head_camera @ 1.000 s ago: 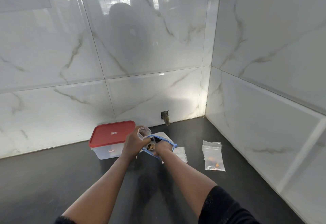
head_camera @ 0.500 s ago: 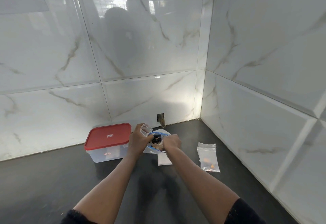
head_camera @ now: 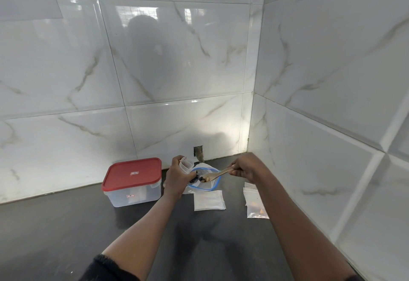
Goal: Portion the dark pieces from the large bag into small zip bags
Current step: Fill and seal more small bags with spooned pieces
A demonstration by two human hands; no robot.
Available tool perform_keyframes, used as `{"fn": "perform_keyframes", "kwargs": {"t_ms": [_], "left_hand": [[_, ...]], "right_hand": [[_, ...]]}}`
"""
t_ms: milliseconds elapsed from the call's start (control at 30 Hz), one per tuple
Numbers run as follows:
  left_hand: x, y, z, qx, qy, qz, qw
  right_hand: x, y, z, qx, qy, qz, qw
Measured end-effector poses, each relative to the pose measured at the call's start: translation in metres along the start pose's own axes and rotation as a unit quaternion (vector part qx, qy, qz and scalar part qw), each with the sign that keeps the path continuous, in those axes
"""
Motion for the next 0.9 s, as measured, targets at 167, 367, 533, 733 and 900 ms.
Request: {"fn": "perform_keyframes", "kwargs": {"t_ms": [167, 367, 533, 733, 900], "left_hand": [[-0.001, 0.0, -0.005, -0.005, 0.01, -0.013, 1.0], [-0.006, -0.001, -0.001, 0.042, -0.012, -0.034, 0.998], [-0.005, -0.001, -0.003, 0.041, -0.004, -0.036, 0.998], [-0.002, -0.003, -0.009, 0.015, 0.028, -0.028, 0.999], [-0.002, -0.004, -0.01, 0.009, 0.038, -0.033, 0.999]], "right_hand": [[-0.01, 0.008, -0.027, 0.009, 0.054, 0.009, 0.998], [-0.017, -0.025, -0.038, -0.053, 0.132, 0.014, 0.99], [-0.027, -0.043, -0.038, -0.184, 0.207, 0.038, 0.96], [-0.037, -0.052, -0.042, -0.272, 0.3, 0.004, 0.914], [-0.042, -0.052, -0.044, -0.323, 0.343, 0.006, 0.882]]}}
Point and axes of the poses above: each hand's wrist, its own x-axis towards the middle knuckle, its own y-axis out of the back of the hand, z = x × y, the point moved 3 cm from there along x, towards the middle knuckle, and after that the axes turned 3 degrees about z, right-handed, at the moved point
